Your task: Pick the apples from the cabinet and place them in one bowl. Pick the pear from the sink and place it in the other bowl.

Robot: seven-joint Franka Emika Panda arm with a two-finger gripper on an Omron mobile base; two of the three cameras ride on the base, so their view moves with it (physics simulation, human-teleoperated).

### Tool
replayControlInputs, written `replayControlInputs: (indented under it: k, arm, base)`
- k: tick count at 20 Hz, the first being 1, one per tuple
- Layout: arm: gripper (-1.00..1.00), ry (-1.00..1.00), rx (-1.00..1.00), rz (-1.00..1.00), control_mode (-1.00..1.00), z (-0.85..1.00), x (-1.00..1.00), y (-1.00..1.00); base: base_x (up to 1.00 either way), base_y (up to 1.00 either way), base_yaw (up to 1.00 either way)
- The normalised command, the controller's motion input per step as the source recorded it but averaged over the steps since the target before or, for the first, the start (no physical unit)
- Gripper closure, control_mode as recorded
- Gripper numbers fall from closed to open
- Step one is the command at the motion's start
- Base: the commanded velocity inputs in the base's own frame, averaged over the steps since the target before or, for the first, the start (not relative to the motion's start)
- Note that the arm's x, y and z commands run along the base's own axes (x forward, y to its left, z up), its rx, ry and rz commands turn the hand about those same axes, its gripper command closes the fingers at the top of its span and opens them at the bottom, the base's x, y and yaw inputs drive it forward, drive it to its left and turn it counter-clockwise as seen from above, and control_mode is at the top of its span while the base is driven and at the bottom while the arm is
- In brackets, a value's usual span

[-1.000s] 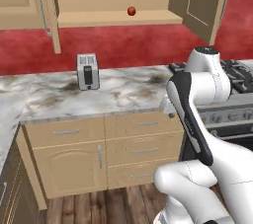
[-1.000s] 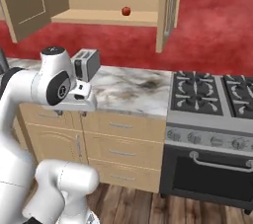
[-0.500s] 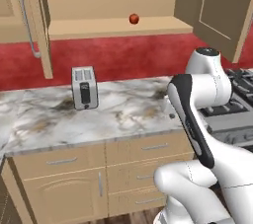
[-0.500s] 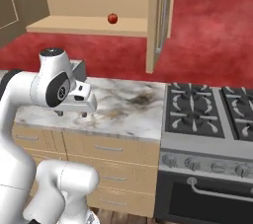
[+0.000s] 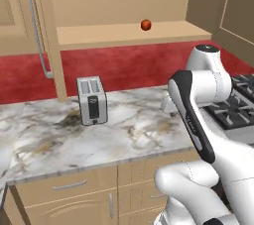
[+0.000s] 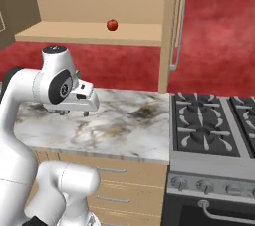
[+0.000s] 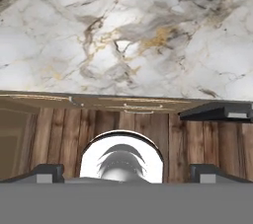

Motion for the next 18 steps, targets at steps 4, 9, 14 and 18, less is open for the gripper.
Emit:
replayControlInputs:
  k: [4, 9, 14, 18]
  arm:
    - [-1.0, 0.0, 0.0, 0.0, 1.0, 0.0, 0.0, 0.0]
    - [-1.0, 0.0, 0.0, 0.0, 1.0, 0.0, 0.0, 0.0]
    - [-1.0, 0.0, 0.0, 0.0, 1.0, 0.0, 0.0, 0.0]
    - [-1.0, 0.0, 0.0, 0.0, 1.0, 0.0, 0.0, 0.0]
  base:
    - [0.17, 0.07, 0.05]
    - [0.41, -0.14, 0.01]
    - [0.98, 0.0, -0.13]
    - [0.82, -0.08, -0.03]
